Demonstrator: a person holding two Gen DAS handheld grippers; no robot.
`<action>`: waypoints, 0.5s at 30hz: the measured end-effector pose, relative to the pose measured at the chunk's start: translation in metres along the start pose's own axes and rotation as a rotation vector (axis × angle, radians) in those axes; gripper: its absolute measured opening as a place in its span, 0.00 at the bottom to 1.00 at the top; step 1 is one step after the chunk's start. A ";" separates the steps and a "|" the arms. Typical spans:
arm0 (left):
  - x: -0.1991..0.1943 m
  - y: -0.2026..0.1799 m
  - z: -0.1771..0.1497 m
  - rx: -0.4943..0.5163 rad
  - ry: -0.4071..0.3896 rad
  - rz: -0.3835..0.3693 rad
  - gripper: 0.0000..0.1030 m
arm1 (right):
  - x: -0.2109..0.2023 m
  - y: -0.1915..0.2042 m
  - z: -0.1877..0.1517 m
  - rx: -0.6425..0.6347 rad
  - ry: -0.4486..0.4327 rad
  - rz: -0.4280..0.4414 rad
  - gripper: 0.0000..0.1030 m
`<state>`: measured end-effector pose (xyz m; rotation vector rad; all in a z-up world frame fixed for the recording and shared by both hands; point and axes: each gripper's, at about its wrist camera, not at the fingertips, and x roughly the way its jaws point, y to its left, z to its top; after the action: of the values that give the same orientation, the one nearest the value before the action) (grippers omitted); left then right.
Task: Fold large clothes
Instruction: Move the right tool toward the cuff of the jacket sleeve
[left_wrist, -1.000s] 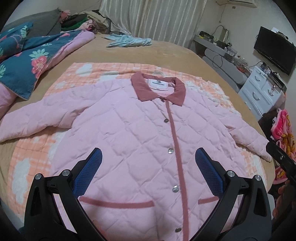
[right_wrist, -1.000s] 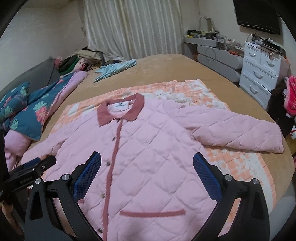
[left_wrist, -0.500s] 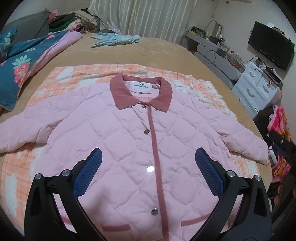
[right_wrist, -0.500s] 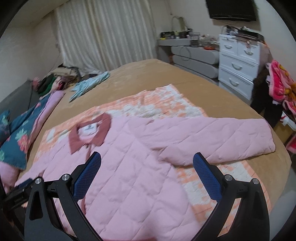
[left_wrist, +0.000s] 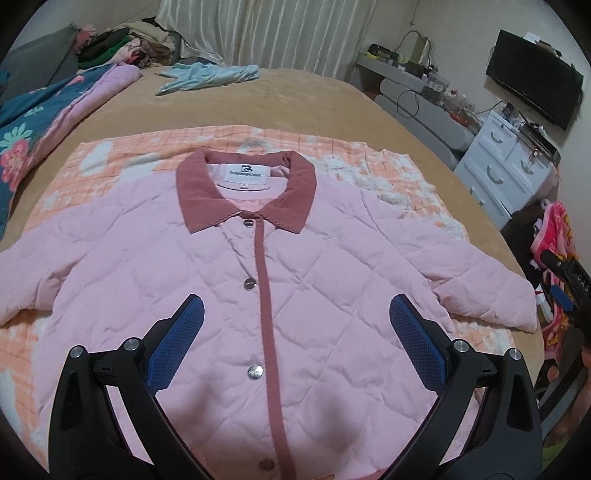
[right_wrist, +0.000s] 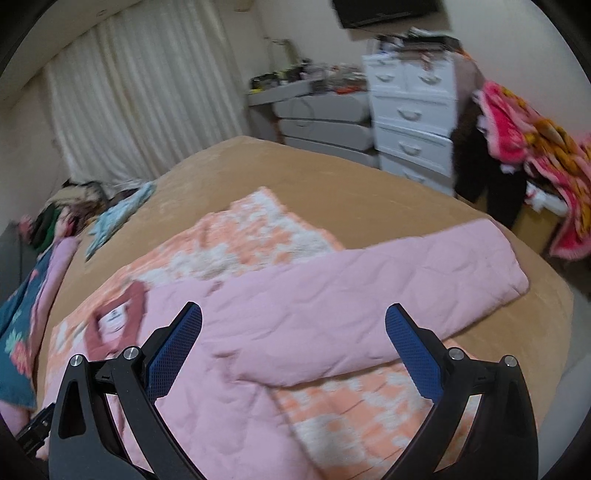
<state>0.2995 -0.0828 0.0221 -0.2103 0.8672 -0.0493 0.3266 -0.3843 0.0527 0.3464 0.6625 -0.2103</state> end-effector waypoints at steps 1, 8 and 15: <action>0.003 -0.001 0.001 -0.001 0.002 0.001 0.92 | 0.006 -0.010 0.000 0.018 0.006 -0.020 0.96; 0.025 -0.014 0.002 0.000 0.020 0.001 0.92 | 0.035 -0.054 -0.001 0.100 0.038 -0.096 0.96; 0.053 -0.031 -0.002 0.022 0.060 0.005 0.92 | 0.050 -0.093 0.000 0.188 0.049 -0.156 0.96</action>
<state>0.3331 -0.1207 -0.0125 -0.1869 0.9269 -0.0605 0.3375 -0.4740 -0.0021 0.4814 0.7203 -0.4155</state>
